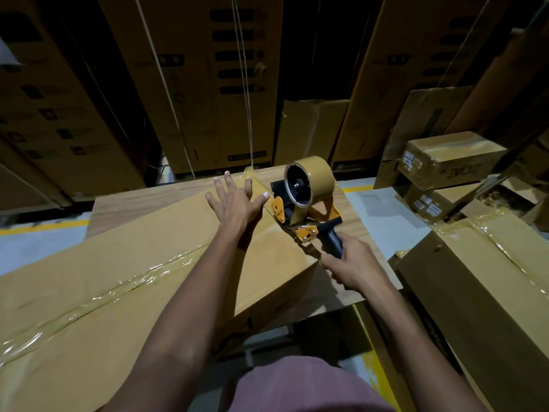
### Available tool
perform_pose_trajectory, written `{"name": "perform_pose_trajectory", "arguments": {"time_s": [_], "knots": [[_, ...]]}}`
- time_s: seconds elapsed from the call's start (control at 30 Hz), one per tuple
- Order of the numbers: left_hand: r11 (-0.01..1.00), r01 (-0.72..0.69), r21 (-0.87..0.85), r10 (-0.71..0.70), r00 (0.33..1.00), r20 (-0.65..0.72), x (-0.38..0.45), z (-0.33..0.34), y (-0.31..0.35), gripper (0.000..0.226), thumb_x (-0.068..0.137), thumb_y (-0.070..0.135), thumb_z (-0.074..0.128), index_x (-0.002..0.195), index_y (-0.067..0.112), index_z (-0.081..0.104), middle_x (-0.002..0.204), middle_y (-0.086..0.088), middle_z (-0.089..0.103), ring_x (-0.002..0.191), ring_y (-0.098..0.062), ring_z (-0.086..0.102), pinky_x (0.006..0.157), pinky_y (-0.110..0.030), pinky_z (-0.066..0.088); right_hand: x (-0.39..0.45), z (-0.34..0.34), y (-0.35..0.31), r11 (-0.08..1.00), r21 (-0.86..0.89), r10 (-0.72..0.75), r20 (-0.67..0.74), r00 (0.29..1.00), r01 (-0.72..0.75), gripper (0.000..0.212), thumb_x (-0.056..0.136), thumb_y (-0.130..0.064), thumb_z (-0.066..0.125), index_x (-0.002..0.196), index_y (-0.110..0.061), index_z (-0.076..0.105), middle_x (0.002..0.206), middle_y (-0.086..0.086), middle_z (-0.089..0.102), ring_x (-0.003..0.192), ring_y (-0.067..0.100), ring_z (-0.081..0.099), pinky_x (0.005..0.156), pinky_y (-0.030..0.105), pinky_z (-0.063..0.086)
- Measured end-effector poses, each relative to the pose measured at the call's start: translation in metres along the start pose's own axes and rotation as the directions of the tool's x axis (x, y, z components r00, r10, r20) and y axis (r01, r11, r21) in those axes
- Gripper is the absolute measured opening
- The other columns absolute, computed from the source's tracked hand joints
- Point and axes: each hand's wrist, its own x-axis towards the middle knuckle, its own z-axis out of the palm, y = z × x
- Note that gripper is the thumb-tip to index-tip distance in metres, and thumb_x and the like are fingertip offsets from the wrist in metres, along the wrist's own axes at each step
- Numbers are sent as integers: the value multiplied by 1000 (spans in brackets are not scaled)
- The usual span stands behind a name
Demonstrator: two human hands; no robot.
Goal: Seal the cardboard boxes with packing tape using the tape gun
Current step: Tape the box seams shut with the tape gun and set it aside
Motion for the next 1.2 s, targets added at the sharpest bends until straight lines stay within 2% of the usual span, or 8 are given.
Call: {"name": "perform_pose_trajectory", "arguments": {"time_s": [0.17,0.3,0.53,0.8,0.9,0.97,1.07,1.2], "knots": [[998,-64,-22,62,996,-61,-22,1,22,45,100,51,54,138,27,56,169,-12,7,155,-38,-4,114,-65,15,-9,7,8,999,32,1,-24,1000,0,18,90,-24,68,105,-17,60,92,5,66,83,28,69,79,52,60],[993,-97,-71,98,995,5,-46,8,36,43,97,31,65,140,27,58,168,-11,11,155,-36,-3,117,-61,12,-9,8,13,1000,4,19,-3,1000,-19,19,88,-26,70,102,-16,61,95,7,70,86,28,70,80,50,61],[995,-57,-86,52,997,-57,-53,19,31,33,98,30,62,131,27,67,167,-14,17,154,-39,3,121,-60,8,-12,13,8,995,-95,-35,-8,999,34,26,91,-30,66,107,-12,55,103,9,63,95,30,60,81,42,53],[1000,-17,-14,17,998,-56,-60,19,37,44,103,45,50,147,41,49,165,-16,19,153,-43,5,118,-65,11,-24,-4,22,999,30,-19,-8,1000,19,16,92,-27,65,86,-17,54,87,8,63,80,27,61,67,37,50],[998,-40,-40,37,996,-83,-67,19,43,44,102,48,51,144,35,53,164,-17,22,153,-43,7,116,-66,13,-37,-4,38,999,38,6,-8,1000,-5,22,93,-29,66,84,-20,50,87,6,60,80,23,58,66,37,48],[993,-87,-76,76,988,-135,-77,20,50,42,101,37,57,142,25,56,162,-19,26,152,-41,13,116,-61,18,-41,1,43,999,46,-5,-19,1000,6,27,95,-28,67,81,-22,45,83,2,54,75,18,52,60,32,40],[983,-126,-132,114,989,-92,-92,20,57,61,97,20,65,152,11,39,159,-22,28,151,-35,20,118,-51,19,-43,5,47,997,66,-32,-43,999,35,27,95,-26,66,79,-22,44,79,-1,52,68,12,47,58,30,38],[986,-127,-112,124,992,-34,-99,30,48,44,99,25,58,141,10,56,160,-15,34,152,-33,18,120,-48,17,-45,11,51,995,96,-34,-55,998,39,18,94,-28,67,93,-14,54,86,3,58,77,20,55,56,30,37]]}}
